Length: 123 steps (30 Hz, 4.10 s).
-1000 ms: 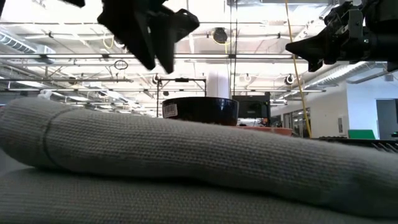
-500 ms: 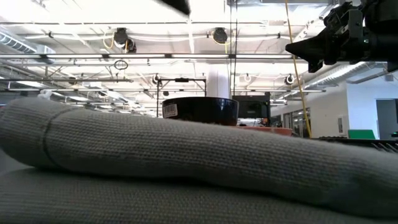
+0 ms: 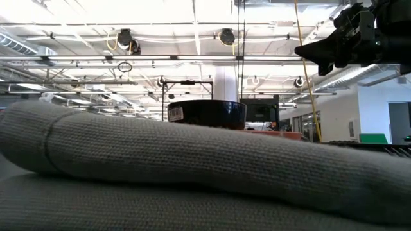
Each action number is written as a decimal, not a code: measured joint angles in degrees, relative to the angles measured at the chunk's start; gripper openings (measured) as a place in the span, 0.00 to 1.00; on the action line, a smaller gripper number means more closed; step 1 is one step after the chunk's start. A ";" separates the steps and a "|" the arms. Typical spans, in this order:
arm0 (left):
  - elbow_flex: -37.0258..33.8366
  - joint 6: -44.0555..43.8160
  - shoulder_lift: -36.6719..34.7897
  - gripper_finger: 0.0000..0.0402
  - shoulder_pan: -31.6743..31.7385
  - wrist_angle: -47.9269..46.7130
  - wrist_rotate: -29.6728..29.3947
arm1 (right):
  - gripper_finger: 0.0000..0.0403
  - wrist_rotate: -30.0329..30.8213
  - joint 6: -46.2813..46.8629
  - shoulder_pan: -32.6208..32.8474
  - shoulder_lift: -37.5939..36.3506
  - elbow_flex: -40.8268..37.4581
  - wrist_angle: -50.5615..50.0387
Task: Set table place
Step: Put the orange fork to the right of the orange plate
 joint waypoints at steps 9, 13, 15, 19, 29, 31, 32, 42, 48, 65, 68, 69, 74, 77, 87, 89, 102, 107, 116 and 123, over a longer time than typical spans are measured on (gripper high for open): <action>-19.21 1.38 -12.53 0.00 -4.32 20.88 -8.17 | 0.00 -0.04 0.37 0.02 0.02 0.00 0.02; -24.69 2.49 -15.13 0.00 -4.35 24.80 -11.06 | 0.00 -0.07 0.37 0.02 0.02 0.00 0.07; -26.65 3.52 -16.76 0.00 -4.34 26.39 -14.35 | 0.00 -0.07 0.37 0.02 0.02 0.00 -0.14; -29.71 5.38 -21.85 0.00 -2.68 27.34 -16.33 | 0.00 -0.09 0.37 0.02 0.02 0.00 -0.19; -31.81 2.64 -32.46 0.00 6.12 18.86 -1.14 | 0.00 -0.09 0.37 0.01 0.04 0.00 0.00; -31.81 1.96 -32.84 0.00 6.55 18.18 0.39 | 0.00 -0.09 0.37 0.02 0.07 0.00 0.00; -31.87 1.84 -32.96 0.00 6.54 18.13 0.74 | 0.00 -0.09 0.37 0.01 0.07 0.00 0.00; -41.13 2.10 -36.98 0.00 6.32 26.92 -0.20 | 0.00 -0.15 0.37 0.01 0.07 0.00 -0.03; -46.00 3.79 -44.03 0.00 6.32 28.83 -0.19 | 0.00 -0.17 0.37 0.00 0.07 0.00 -0.86; -55.45 5.54 -50.57 0.00 6.32 32.17 7.68 | 0.00 -0.22 0.34 0.01 0.07 0.00 -0.93; -56.09 5.59 -50.59 0.00 6.25 31.71 10.78 | 0.00 -0.22 0.35 0.00 0.04 0.00 -1.28; -56.09 5.54 -50.66 0.00 6.21 31.52 11.81 | 0.00 -0.22 0.35 0.00 0.06 0.00 -1.39; -56.09 5.30 -50.63 0.00 4.90 29.12 18.05 | 0.00 -0.22 0.22 0.02 0.06 0.00 -1.86; -56.09 5.30 -50.61 0.00 3.92 26.57 19.34 | 0.00 -0.22 0.20 0.00 0.06 0.00 -1.84; -56.07 4.36 -50.61 0.00 3.28 25.89 18.97 | 0.00 -0.22 0.20 0.00 0.07 0.00 -1.84; -56.07 4.28 -50.61 0.01 3.28 25.89 18.86 | 0.00 -0.22 0.17 0.01 0.05 0.00 -1.84; -56.05 4.23 -50.61 0.01 3.30 26.28 18.81 | 0.00 -0.22 0.23 0.02 0.07 0.00 -1.82; -56.05 3.88 -50.61 0.04 3.30 26.26 18.79 | 0.00 -1.15 2.08 0.02 0.06 0.00 -2.23; -56.02 3.10 -50.61 0.08 3.30 26.31 18.84 | 0.02 -13.47 8.75 0.31 1.33 0.27 1.31; -56.02 -0.17 -50.61 0.08 3.32 26.33 19.38 | 0.19 -13.64 9.94 5.07 2.69 2.54 1.21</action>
